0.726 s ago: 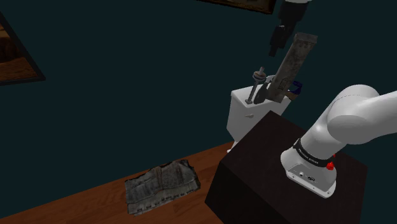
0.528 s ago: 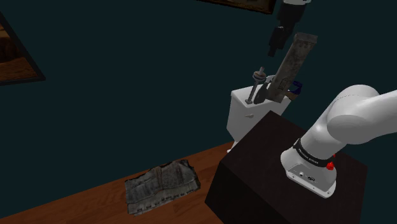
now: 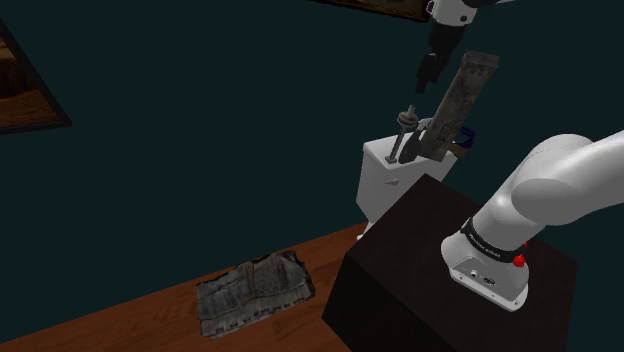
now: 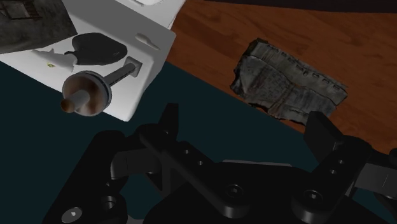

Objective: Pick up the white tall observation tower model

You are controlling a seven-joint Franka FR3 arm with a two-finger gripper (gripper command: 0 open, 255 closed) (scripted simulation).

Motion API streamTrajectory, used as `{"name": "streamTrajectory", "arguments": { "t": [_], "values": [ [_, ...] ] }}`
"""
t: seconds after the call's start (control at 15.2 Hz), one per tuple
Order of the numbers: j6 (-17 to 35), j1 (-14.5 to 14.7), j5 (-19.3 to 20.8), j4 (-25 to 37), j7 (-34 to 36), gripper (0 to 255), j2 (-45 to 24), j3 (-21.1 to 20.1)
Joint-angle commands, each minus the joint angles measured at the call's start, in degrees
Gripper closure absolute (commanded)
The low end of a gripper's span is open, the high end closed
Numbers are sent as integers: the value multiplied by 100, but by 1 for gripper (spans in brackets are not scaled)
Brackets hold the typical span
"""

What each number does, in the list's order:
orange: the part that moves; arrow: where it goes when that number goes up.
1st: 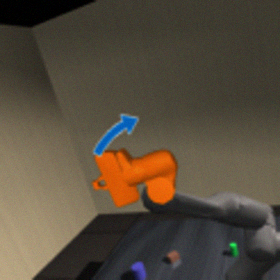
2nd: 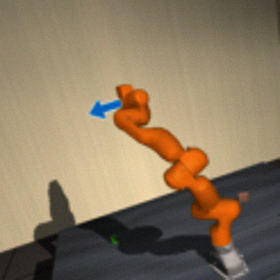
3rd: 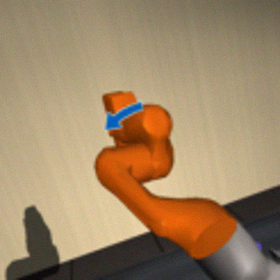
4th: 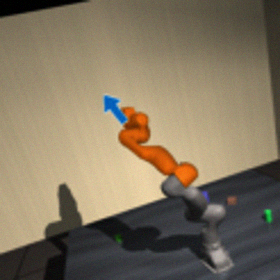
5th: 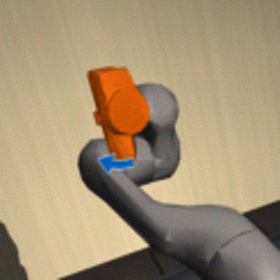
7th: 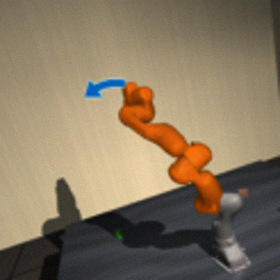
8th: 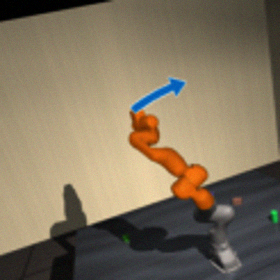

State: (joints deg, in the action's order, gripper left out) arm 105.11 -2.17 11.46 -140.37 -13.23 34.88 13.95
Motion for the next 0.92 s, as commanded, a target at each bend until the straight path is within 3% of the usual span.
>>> {"name": "streamTrajectory", "arguments": {
  "t": [0.0, 0.46, 0.86],
  "values": [
    [367, -86, 102, 7, -264, 0, -317, 296],
    [1329, -166, 16, 419, -1048, 0, -1568, 1102],
    [1994, -187, -578, 1046, -1946, 0, -2867, 1708]
  ]
}}
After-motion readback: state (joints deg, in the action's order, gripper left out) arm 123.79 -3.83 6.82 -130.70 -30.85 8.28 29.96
